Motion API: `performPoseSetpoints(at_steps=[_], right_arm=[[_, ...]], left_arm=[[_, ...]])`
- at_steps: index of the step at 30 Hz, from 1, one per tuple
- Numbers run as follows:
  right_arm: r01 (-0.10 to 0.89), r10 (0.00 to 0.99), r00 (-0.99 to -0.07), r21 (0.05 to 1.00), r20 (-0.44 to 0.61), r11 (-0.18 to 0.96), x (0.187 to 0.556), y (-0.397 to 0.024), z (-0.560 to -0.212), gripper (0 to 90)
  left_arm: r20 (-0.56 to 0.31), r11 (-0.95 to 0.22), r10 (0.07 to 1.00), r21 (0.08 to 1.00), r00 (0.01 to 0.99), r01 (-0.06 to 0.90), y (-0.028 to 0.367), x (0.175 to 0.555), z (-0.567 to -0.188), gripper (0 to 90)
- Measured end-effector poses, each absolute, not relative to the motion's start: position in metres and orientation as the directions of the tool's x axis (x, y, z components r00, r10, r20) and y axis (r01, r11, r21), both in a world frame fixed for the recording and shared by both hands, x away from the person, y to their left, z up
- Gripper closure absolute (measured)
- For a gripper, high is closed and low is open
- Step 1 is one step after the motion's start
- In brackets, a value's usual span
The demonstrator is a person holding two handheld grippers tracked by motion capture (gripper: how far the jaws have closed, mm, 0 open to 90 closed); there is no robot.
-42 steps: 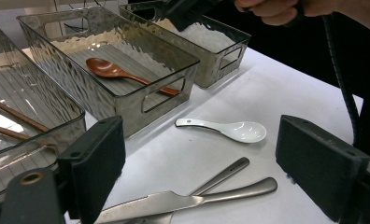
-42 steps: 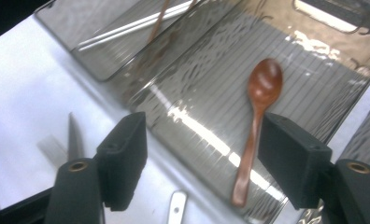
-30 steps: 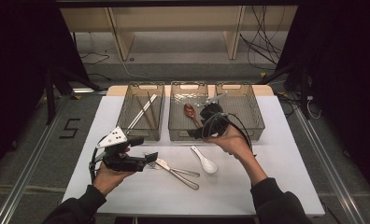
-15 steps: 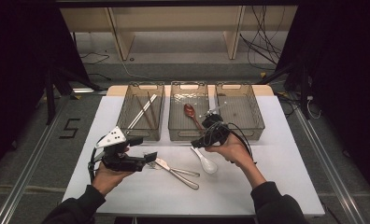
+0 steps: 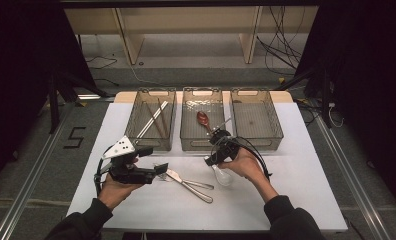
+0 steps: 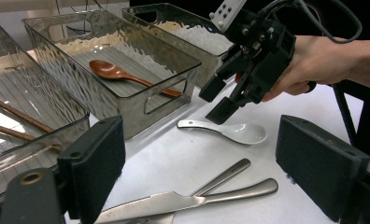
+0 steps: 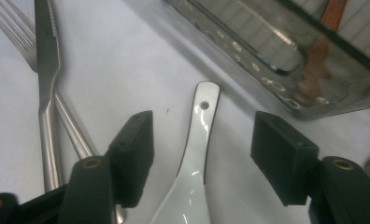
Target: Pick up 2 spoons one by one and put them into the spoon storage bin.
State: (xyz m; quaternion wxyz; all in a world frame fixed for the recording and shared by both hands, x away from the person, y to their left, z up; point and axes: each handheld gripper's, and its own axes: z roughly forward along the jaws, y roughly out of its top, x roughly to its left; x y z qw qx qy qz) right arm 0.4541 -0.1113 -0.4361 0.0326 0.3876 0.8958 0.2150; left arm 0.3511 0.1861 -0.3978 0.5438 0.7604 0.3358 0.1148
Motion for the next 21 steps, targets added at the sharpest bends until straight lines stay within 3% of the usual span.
performPoseSetpoints(at_steps=[11,21], right_arm=[[0.699,0.711,-0.694,0.34,0.111,0.629,0.456,-0.109,-0.453,59.9],[0.691,0.701,-0.705,0.323,0.102,0.647,0.456,-0.108,-0.457,66.1]], left_arm=[[-0.189,-0.184,0.635,0.904,0.749,0.385,0.186,0.351,-0.398,15.6],[-0.187,-0.187,0.635,0.904,0.75,0.384,0.186,0.351,-0.398,15.5]])
